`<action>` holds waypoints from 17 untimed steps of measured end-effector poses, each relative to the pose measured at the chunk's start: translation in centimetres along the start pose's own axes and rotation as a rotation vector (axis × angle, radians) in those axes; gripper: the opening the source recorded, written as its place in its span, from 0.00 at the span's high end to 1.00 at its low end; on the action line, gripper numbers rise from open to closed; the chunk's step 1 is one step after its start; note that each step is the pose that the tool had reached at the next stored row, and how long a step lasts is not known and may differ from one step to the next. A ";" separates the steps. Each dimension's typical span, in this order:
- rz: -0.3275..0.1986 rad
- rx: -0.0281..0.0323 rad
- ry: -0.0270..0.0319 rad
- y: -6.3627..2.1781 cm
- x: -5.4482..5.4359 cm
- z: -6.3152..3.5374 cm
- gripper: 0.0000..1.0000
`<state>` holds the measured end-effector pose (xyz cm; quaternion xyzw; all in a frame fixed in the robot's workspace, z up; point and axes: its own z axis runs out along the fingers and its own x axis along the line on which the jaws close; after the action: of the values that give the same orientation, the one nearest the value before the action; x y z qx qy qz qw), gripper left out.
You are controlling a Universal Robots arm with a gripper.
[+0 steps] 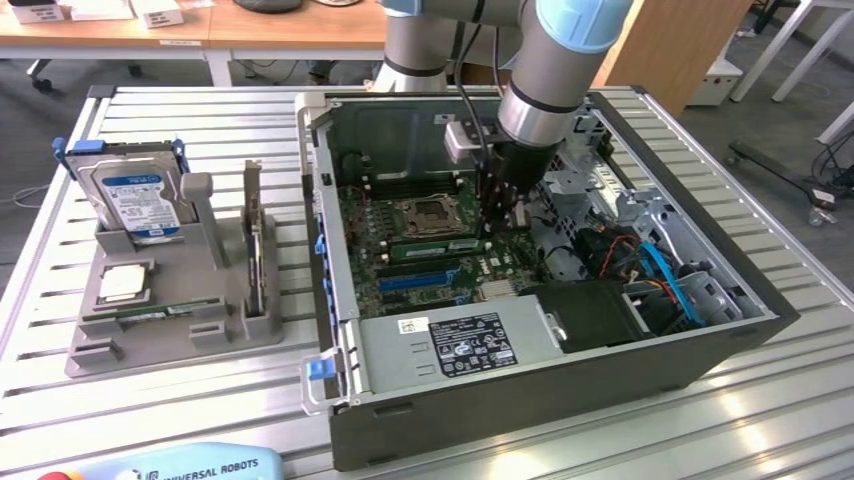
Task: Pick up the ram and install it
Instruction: 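Press down the ram until it locks into place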
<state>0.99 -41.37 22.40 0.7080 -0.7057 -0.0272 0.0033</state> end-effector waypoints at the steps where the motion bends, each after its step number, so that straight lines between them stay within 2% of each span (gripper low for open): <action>1: 0.000 0.0000 0.0002 0.00 0.0 0.02 0.90; 17: 0.000 0.0000 -0.0001 0.00 0.0 0.09 0.90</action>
<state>0.99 -41.36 22.31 0.7080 -0.7057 -0.0272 0.0032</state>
